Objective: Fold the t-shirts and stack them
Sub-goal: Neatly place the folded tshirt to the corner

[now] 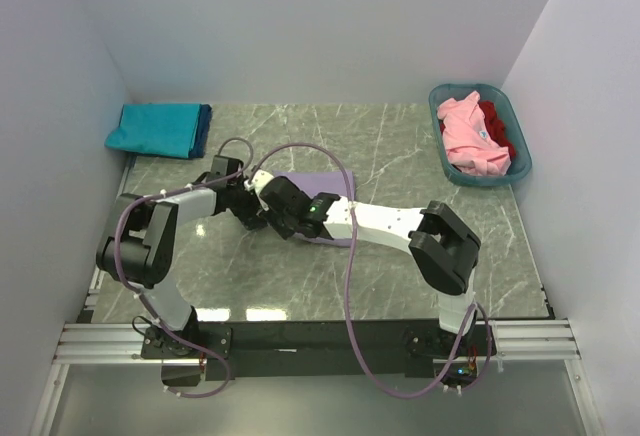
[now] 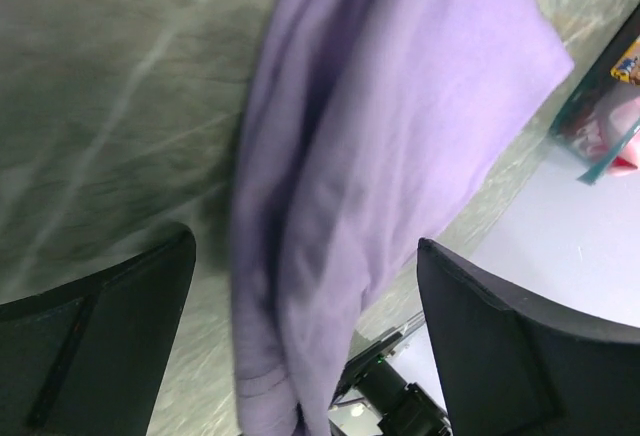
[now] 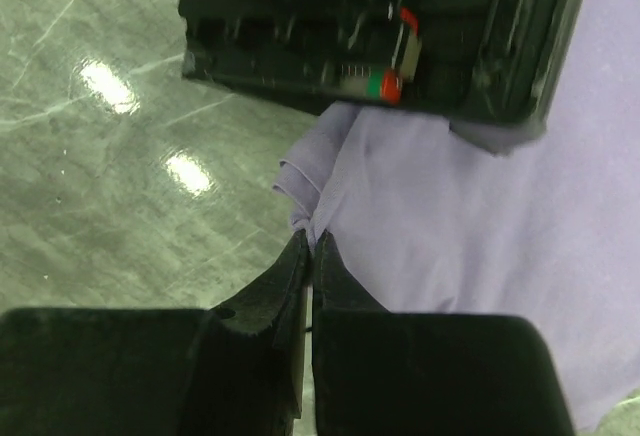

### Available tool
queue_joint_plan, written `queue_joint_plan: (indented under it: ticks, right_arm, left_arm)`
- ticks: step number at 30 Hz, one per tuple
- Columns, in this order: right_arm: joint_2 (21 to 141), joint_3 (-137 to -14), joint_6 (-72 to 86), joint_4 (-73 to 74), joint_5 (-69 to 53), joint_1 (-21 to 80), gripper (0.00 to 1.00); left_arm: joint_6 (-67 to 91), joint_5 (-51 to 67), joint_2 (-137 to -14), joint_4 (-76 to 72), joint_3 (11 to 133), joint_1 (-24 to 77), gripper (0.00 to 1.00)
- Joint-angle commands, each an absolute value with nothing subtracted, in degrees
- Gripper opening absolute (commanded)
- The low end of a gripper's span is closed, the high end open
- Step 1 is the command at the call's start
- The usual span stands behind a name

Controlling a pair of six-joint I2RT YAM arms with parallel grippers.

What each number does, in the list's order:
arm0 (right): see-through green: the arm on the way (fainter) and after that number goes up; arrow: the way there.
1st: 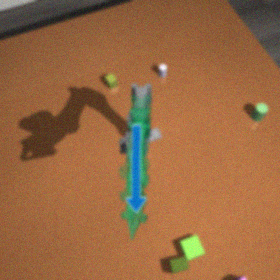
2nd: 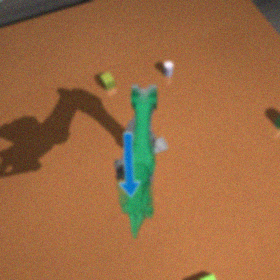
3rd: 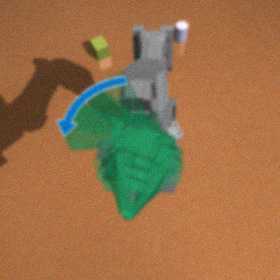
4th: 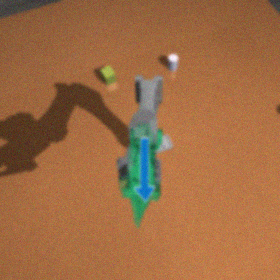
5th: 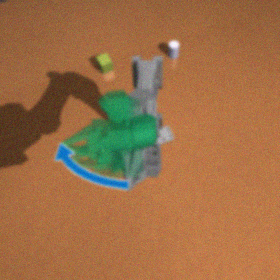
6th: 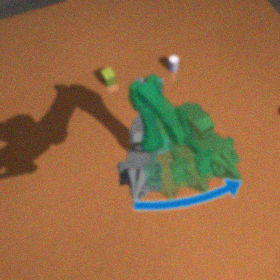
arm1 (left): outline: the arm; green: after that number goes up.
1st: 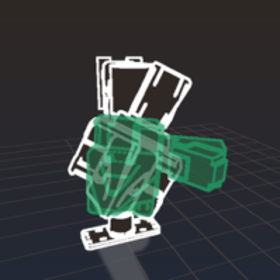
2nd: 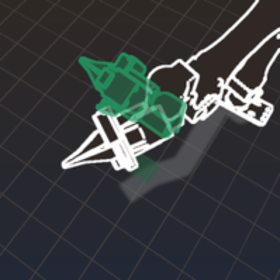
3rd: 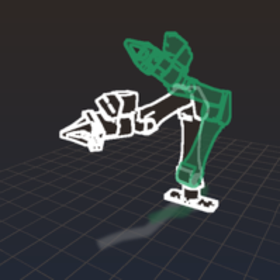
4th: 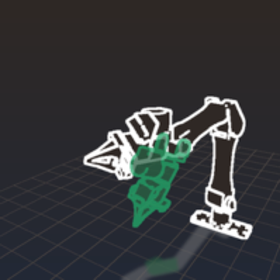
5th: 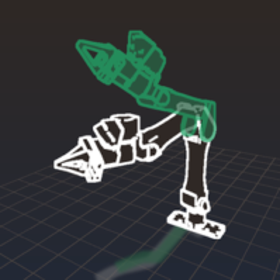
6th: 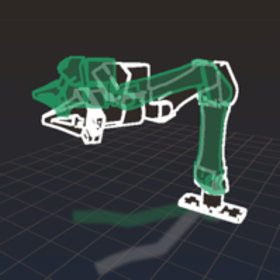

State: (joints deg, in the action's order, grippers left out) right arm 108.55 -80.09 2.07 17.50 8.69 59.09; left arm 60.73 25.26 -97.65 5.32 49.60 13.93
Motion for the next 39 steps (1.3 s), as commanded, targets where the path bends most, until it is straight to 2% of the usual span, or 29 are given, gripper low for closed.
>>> queue_joint_plan:
  ticks: [1, 2, 8, 12, 14, 16, 17, 18, 20, 21, 22, 27, 34, 39]
  right_arm:
    - [105.12, -79.45, 3.51, 14.50, 8.26, 58.01, 0.00]
    - [105.03, -79.37, 3.60, 14.33, 8.09, 57.92, 0.00]
    - [104.59, -78.66, 4.30, 13.89, 7.38, 57.48, 0.00]
    - [104.50, -78.49, 4.74, 14.06, 6.07, 57.30, 0.00]
    - [104.76, -78.57, 4.75, 14.32, 5.54, 57.22, 0.01]
    - [105.20, -78.92, 4.92, 15.11, 5.10, 57.30, 0.06]
    - [105.12, -79.10, 5.36, 15.38, 4.84, 57.30, 0.11]
    - [104.86, -78.93, 5.62, 15.82, 4.92, 57.30, 0.24]
    - [103.89, -78.75, 6.32, 16.61, 5.27, 57.04, 0.38]
    - [103.45, -78.84, 6.76, 18.18, 5.27, 56.87, 0.48]
    - [103.19, -79.10, 7.46, 19.50, 5.19, 56.60, 0.52]
    - [98.11, -76.39, 13.62, 24.78, -1.82, 52.74, 0.66]
    - [88.34, -69.53, 15.29, 29.79, -1.86, 47.38, 0.70]
    - [81.57, -63.91, 17.31, 31.38, -0.18, 44.57, 0.87]
  left_arm:
    - [62.40, 23.82, -99.05, 2.99, 47.55, 15.82, 0.99]
    - [62.49, 23.82, -99.23, 2.55, 47.46, 16.08, 0.99]
    - [62.05, 22.59, -102.04, 3.08, 48.69, 17.67, 0.73]
    - [60.91, 20.48, -101.78, 3.77, 49.04, 17.75, 0.20]
    - [58.54, 18.38, -101.95, 6.58, 50.88, 17.75, 0.11]
    - [54.52, 16.62, -102.30, 9.73, 53.94, 17.67, 0.02]
    - [52.84, 14.87, -103.00, 11.15, 55.27, 17.67, 0.01]
    - [50.91, 13.55, -103.36, 12.73, 56.85, 17.49, 0.01]
    - [45.37, 7.52, -104.58, 17.81, 61.77, 17.32, 0.01]
    - [43.35, 5.64, -105.20, 19.41, 63.61, 17.14, 0.01]
    - [39.59, 3.71, -105.90, 20.90, 67.37, 17.05, 0.01]
    - [31.83, -8.84, -112.67, 30.39, 80.91, 16.35, 0.01]
    - [20.93, -24.58, -118.74, 32.61, 92.98, 14.51, 0.01]
    - [17.24, -29.96, -121.37, 32.96, 100.00, 10.82, 0.01]
